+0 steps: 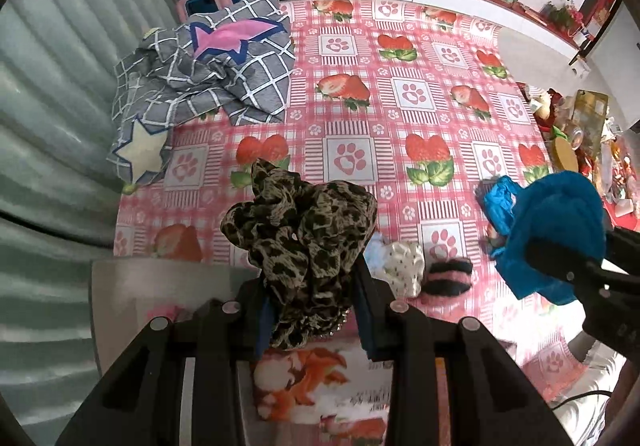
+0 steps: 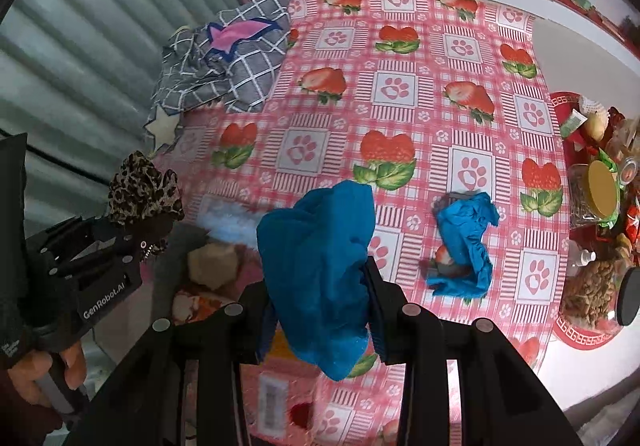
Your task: Organize soft objects
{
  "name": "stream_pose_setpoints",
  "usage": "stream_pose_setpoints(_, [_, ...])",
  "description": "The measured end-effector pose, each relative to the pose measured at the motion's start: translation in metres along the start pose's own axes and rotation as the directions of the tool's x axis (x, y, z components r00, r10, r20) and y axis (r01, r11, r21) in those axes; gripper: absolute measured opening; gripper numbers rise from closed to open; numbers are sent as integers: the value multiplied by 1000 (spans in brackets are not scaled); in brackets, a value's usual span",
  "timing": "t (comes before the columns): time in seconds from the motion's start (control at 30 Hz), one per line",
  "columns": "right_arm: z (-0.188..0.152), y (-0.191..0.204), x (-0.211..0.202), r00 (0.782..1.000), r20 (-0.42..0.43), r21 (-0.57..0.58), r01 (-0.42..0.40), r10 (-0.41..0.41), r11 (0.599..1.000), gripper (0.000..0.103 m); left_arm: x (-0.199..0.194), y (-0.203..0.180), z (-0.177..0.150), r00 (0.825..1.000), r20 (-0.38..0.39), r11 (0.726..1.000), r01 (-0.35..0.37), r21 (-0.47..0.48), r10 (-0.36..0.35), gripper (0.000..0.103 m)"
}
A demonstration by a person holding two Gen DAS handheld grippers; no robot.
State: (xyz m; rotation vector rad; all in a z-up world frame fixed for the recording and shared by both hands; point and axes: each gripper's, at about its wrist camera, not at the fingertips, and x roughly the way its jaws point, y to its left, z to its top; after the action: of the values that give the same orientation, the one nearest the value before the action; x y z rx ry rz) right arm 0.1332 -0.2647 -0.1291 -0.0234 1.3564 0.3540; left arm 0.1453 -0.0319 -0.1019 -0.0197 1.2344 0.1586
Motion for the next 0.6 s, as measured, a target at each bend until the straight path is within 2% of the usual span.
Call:
stream_pose_setpoints(0.27, [-24,28,-15,1000,12,-18,18,-18,1000,39,-24,10,-34,1000,16,1000,17,11,-17,37])
stream_pose_setpoints(0.6, [-57,42,-30,999,19,-3,38,-38,999,39,-46,7,-75,999,21,997,48,61,-49,37])
